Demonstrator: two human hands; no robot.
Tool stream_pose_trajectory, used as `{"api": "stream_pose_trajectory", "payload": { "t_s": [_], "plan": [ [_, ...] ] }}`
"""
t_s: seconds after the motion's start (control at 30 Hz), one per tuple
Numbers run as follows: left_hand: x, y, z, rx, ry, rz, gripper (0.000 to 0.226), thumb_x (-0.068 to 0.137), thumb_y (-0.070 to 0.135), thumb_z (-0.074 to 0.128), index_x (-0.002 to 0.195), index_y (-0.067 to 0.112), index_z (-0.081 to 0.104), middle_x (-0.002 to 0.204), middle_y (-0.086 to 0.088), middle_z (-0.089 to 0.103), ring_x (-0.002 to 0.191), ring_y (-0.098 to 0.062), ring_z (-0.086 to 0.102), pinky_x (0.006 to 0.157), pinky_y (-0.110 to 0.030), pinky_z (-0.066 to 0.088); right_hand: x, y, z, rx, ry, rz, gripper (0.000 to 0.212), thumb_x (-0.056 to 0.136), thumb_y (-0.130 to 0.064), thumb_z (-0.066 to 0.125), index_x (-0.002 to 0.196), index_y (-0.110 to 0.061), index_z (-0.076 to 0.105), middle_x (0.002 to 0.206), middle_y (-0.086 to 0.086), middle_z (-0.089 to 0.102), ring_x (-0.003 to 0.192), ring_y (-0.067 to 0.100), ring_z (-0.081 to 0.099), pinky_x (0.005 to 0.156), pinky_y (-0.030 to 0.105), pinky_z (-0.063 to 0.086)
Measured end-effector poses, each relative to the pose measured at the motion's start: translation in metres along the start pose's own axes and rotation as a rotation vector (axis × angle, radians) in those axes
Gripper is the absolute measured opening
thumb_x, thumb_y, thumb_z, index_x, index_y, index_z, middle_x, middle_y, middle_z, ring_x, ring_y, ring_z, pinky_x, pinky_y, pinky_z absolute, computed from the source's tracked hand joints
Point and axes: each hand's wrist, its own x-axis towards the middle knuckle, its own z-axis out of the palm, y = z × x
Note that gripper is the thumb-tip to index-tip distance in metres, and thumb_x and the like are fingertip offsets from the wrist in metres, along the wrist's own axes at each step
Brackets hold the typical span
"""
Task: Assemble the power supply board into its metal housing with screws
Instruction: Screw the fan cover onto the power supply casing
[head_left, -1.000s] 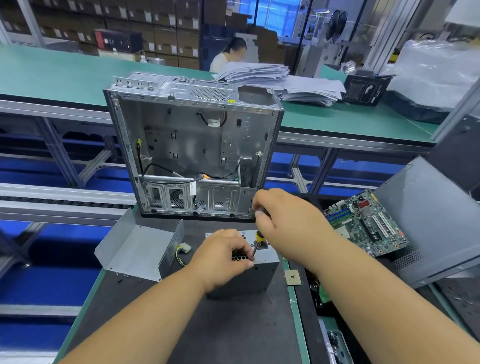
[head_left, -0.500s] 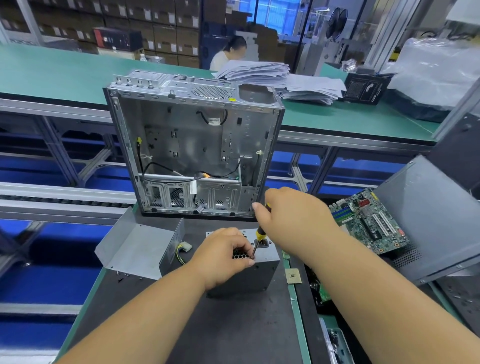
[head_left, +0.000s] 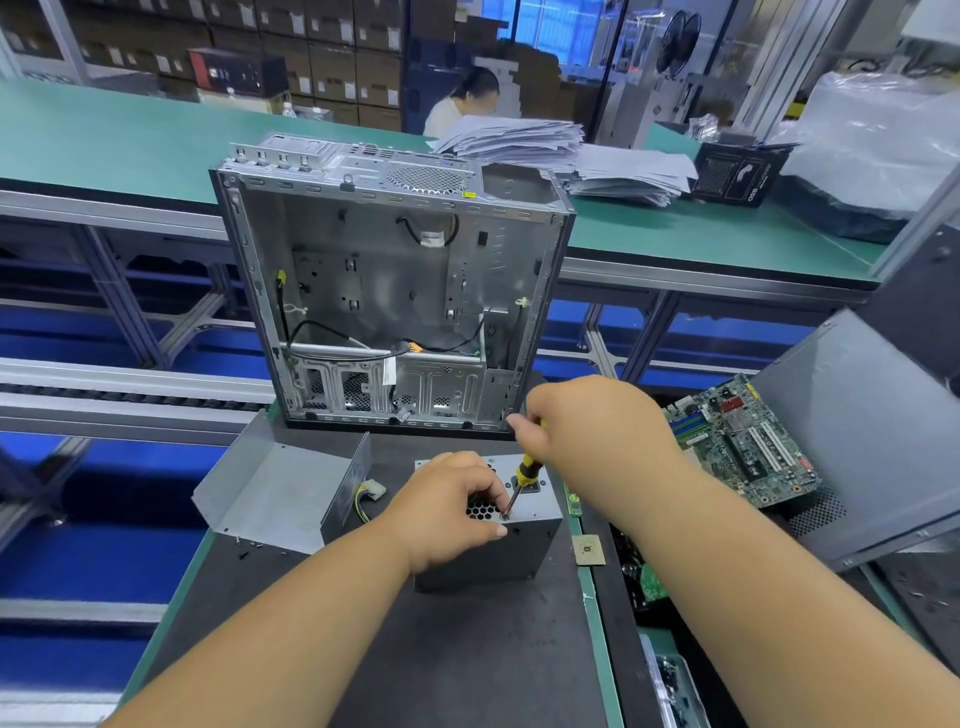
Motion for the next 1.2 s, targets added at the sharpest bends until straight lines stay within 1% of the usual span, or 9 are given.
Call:
{"api": "stream_pose_trajectory", "payload": {
  "t_s": [0.2, 0.33, 0.47, 0.63, 0.77, 0.9, 1.03, 1.1, 1.2],
  "plan": [
    [-0.001, 0.000, 0.000, -0.004, -0.011, -0.005, 0.024, 0.074, 0.030, 0.081, 0.082, 0.042, 0.062, 0.100, 0.015, 0.058, 0.106, -0.007, 0.045, 0.098, -0.029, 0.039, -0.003, -0.013, 0.003, -0.064, 0.004, 0.084, 0.051, 0.102, -0.052, 0.025, 0.064, -0.021, 0.037, 0.062, -0.004, 0.041, 0.052, 0.016, 0.037, 0.046, 0.026, 0.021],
    [0.000, 0.000, 0.000, 0.018, -0.012, -0.007, 0.023, 0.075, 0.031, 0.080, 0.082, 0.042, 0.061, 0.101, 0.015, 0.057, 0.106, -0.008, 0.045, 0.098, -0.031, 0.040, -0.008, -0.003, -0.006, 0.233, -0.119, 0.042, 0.015, 0.091, -0.039, 0.045, 0.091, -0.024, 0.048, 0.081, -0.007, 0.054, 0.075, 0.019, 0.053, 0.053, 0.031, 0.032],
    [-0.001, -0.001, 0.001, 0.027, -0.001, -0.013, 0.019, 0.075, 0.033, 0.080, 0.086, 0.039, 0.065, 0.092, 0.018, 0.051, 0.100, -0.006, 0.043, 0.091, -0.024, 0.038, -0.009, 0.004, -0.012, 0.240, -0.121, -0.024, 0.010, 0.094, -0.027, 0.057, 0.098, -0.024, 0.048, 0.092, -0.005, 0.056, 0.083, 0.020, 0.053, 0.065, 0.033, 0.042],
    [-0.001, -0.001, 0.001, 0.008, -0.005, -0.025, 0.020, 0.075, 0.033, 0.080, 0.085, 0.041, 0.065, 0.094, 0.018, 0.052, 0.101, -0.003, 0.043, 0.091, -0.025, 0.039, -0.001, 0.004, -0.012, 0.132, -0.155, 0.066, 0.034, 0.094, -0.045, 0.059, 0.081, -0.021, 0.040, 0.072, -0.006, 0.044, 0.067, 0.017, 0.045, 0.052, 0.030, 0.029],
    [-0.001, -0.001, 0.000, 0.006, -0.005, -0.017, 0.021, 0.074, 0.033, 0.081, 0.084, 0.043, 0.064, 0.094, 0.018, 0.053, 0.100, -0.004, 0.044, 0.091, -0.025, 0.040, 0.004, 0.003, -0.006, -0.089, -0.094, 0.205, 0.051, 0.099, -0.057, 0.040, 0.065, -0.019, 0.035, 0.062, -0.002, 0.042, 0.051, 0.015, 0.035, 0.045, 0.025, 0.023],
    [0.000, 0.000, 0.000, 0.010, -0.004, -0.018, 0.021, 0.074, 0.034, 0.081, 0.089, 0.041, 0.067, 0.097, 0.017, 0.055, 0.103, -0.006, 0.045, 0.095, -0.028, 0.040, 0.001, 0.004, 0.005, -0.177, -0.029, 0.271, 0.052, 0.100, -0.057, 0.031, 0.067, -0.017, 0.036, 0.062, -0.002, 0.043, 0.049, 0.017, 0.036, 0.045, 0.024, 0.023],
    [0.000, -0.001, 0.001, 0.035, -0.010, -0.018, 0.020, 0.075, 0.035, 0.080, 0.088, 0.041, 0.066, 0.097, 0.016, 0.054, 0.103, -0.007, 0.044, 0.096, -0.031, 0.041, -0.001, 0.011, 0.007, 0.179, -0.058, 0.094, 0.019, 0.100, -0.038, 0.042, 0.099, -0.020, 0.049, 0.087, -0.005, 0.052, 0.075, 0.020, 0.051, 0.055, 0.030, 0.030],
    [0.000, -0.001, 0.000, 0.028, -0.007, -0.019, 0.019, 0.075, 0.036, 0.079, 0.088, 0.040, 0.066, 0.097, 0.016, 0.054, 0.103, -0.007, 0.045, 0.096, -0.032, 0.041, -0.004, 0.011, 0.004, 0.324, -0.087, -0.024, 0.014, 0.101, -0.033, 0.047, 0.112, -0.026, 0.051, 0.096, -0.009, 0.053, 0.084, 0.017, 0.052, 0.065, 0.032, 0.034],
    [0.001, -0.002, 0.001, 0.032, -0.006, -0.005, 0.019, 0.075, 0.034, 0.079, 0.090, 0.036, 0.068, 0.099, 0.014, 0.057, 0.105, -0.009, 0.046, 0.097, -0.033, 0.041, -0.007, 0.007, 0.002, 0.324, -0.032, -0.119, 0.015, 0.097, -0.041, 0.053, 0.102, -0.026, 0.052, 0.085, -0.009, 0.058, 0.076, 0.017, 0.051, 0.061, 0.032, 0.033]
  ]
}}
